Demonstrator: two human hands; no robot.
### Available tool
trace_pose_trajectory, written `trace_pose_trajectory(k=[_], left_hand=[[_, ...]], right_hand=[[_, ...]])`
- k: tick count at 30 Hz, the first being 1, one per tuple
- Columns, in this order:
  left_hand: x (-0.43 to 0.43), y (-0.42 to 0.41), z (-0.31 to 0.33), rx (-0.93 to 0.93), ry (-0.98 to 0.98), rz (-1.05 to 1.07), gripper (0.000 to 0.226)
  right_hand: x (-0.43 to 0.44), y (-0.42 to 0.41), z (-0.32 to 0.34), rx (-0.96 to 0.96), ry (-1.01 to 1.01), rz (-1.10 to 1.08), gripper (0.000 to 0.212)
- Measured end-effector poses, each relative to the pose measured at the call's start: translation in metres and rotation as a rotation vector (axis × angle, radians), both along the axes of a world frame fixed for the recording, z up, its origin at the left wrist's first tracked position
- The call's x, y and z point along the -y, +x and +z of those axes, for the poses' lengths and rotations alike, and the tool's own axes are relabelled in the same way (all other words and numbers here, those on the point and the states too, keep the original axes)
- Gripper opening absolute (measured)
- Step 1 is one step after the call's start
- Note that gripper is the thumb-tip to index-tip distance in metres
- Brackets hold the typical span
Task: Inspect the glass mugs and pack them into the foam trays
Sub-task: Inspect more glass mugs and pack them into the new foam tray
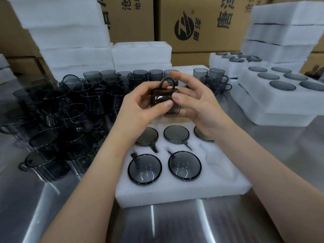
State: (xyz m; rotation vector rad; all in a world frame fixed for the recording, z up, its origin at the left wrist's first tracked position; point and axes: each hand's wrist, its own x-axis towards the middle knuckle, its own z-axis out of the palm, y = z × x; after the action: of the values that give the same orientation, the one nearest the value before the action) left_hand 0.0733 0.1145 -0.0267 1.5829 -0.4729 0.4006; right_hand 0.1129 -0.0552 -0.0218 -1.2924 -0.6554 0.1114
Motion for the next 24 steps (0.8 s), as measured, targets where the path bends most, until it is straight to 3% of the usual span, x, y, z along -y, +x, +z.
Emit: trace_pose_trajectory(k=[5,12,18,24], left_hand=[[0.0,0.0,-0.001,0.019,-0.062,0.022,0.039],[-0.003,0.004,-0.003,-0.035,-0.198,0.015,0.021],[-0.003,0.007,-0.004,-0.097,-0.253,0.01,0.031],[-0.003,0.006,-0.003,-0.134,-0.206,0.109,0.03]], right_hand=[[0.001,0.001,-0.001,0.004,-0.013,-0.017,0.048],[0.001,0.001,-0.003,0.037,-0.022,0.034,0.036],[0.001,0.001,-0.002,-0.001,-0.02,0.057,0.035],[0.003,-0.01,0.016,-0.015,-0.167,-0.202,0.016]])
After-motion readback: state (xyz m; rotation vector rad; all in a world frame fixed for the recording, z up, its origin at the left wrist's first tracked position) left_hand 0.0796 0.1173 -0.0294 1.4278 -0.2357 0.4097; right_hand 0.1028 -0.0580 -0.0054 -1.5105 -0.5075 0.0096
